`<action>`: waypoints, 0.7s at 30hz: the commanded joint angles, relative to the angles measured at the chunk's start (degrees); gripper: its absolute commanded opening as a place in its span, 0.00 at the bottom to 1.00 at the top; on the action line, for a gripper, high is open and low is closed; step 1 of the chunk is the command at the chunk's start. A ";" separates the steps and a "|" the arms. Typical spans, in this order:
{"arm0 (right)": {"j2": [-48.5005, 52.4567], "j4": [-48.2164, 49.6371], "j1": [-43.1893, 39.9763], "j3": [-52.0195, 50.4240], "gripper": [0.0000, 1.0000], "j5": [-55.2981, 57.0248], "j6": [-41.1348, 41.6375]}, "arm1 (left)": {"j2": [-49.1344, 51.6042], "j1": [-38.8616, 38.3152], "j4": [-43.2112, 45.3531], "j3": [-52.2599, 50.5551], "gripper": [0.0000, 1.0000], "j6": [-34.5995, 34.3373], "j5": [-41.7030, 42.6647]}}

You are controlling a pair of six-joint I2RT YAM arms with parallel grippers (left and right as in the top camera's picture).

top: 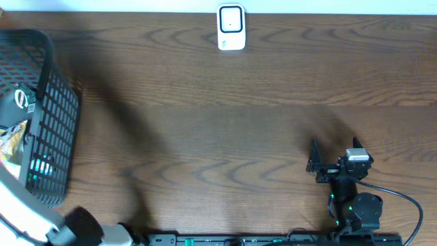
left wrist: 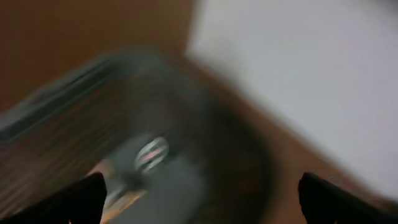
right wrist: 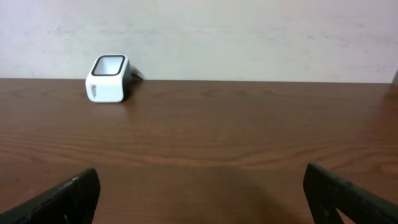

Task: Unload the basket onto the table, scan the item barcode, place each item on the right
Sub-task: 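Reach the left gripper into the basket and grasp the yellow snack bag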

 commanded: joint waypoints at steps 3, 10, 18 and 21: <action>-0.31 -0.26 0.31 -0.09 0.99 0.24 0.72 | 5.92 3.32 -3.91 -3.13 0.98 2.08 -20.94; -0.31 -0.26 0.31 -0.09 0.99 0.24 0.72 | 10.40 3.37 -4.68 -10.95 0.98 11.19 -20.92; -0.31 -0.28 0.31 -0.09 0.99 0.24 0.72 | 12.11 3.39 1.68 -25.64 0.98 18.38 -20.94; -0.31 -0.28 0.31 -0.09 0.99 0.24 0.72 | 12.15 3.41 3.91 -29.66 0.98 22.27 -20.96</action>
